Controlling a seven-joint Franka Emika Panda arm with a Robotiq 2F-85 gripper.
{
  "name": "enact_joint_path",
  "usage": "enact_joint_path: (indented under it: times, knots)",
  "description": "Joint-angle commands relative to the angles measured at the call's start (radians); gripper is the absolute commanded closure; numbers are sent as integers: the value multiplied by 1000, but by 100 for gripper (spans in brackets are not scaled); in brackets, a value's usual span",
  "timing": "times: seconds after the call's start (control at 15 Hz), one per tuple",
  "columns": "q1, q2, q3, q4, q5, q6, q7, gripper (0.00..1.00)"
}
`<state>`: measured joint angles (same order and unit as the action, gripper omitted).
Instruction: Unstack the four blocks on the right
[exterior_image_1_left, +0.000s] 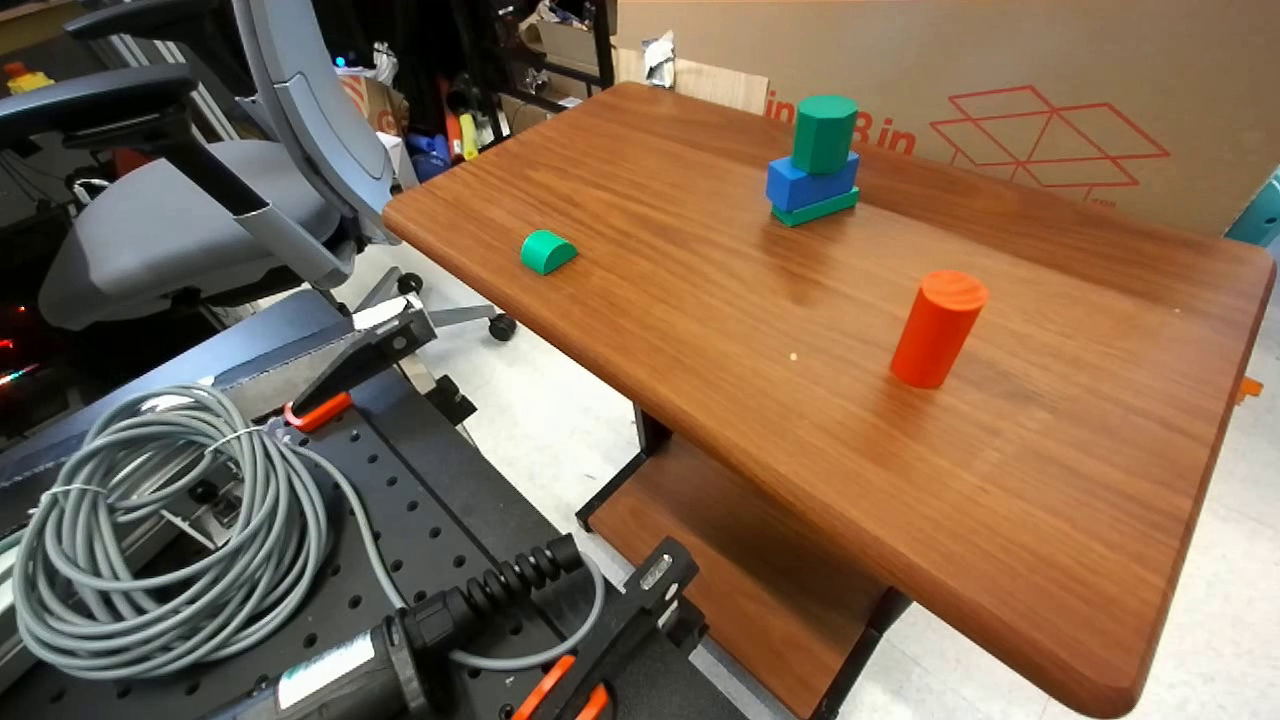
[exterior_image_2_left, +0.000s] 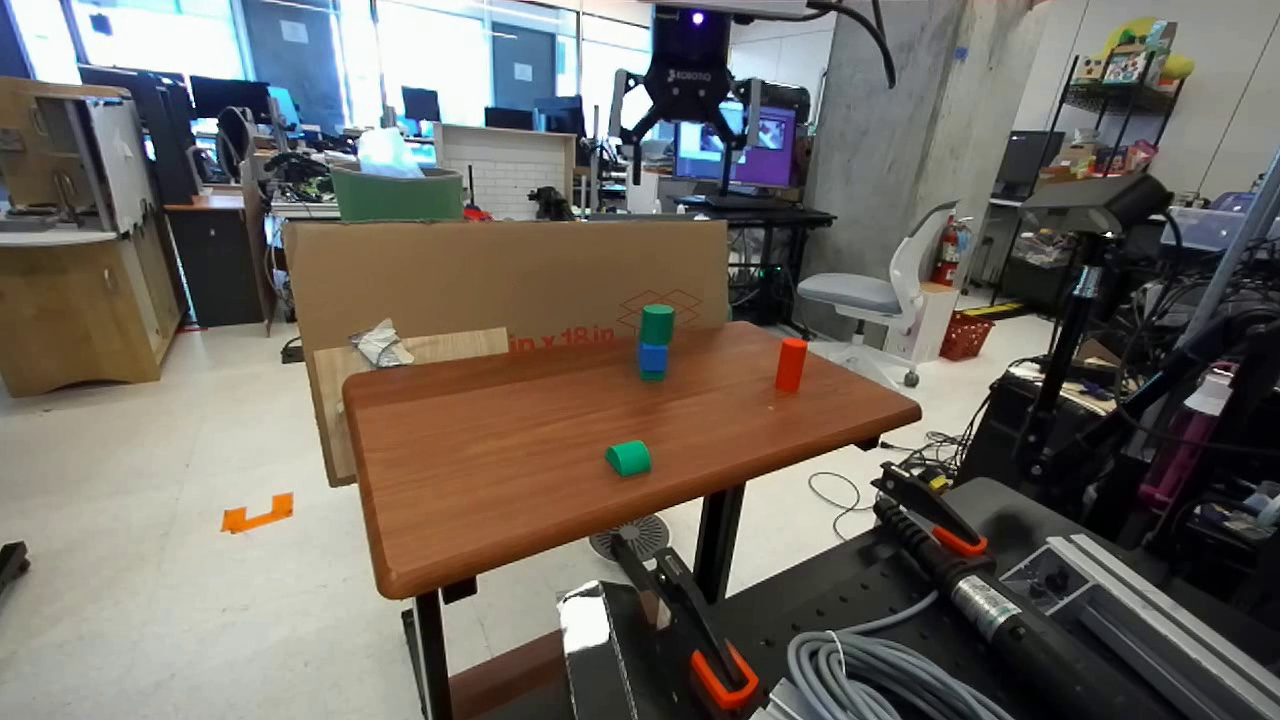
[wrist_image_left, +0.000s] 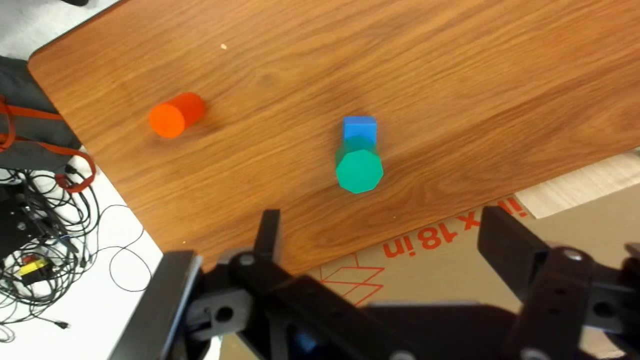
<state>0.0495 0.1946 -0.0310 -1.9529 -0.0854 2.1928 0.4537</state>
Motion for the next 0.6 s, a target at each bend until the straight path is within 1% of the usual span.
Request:
enact_joint_path:
  times: [0.0,0.53]
  knots:
    - [15,15,8,-15,-1,49,27,0]
    - [28,94,-8,-4,-14,58,108,0]
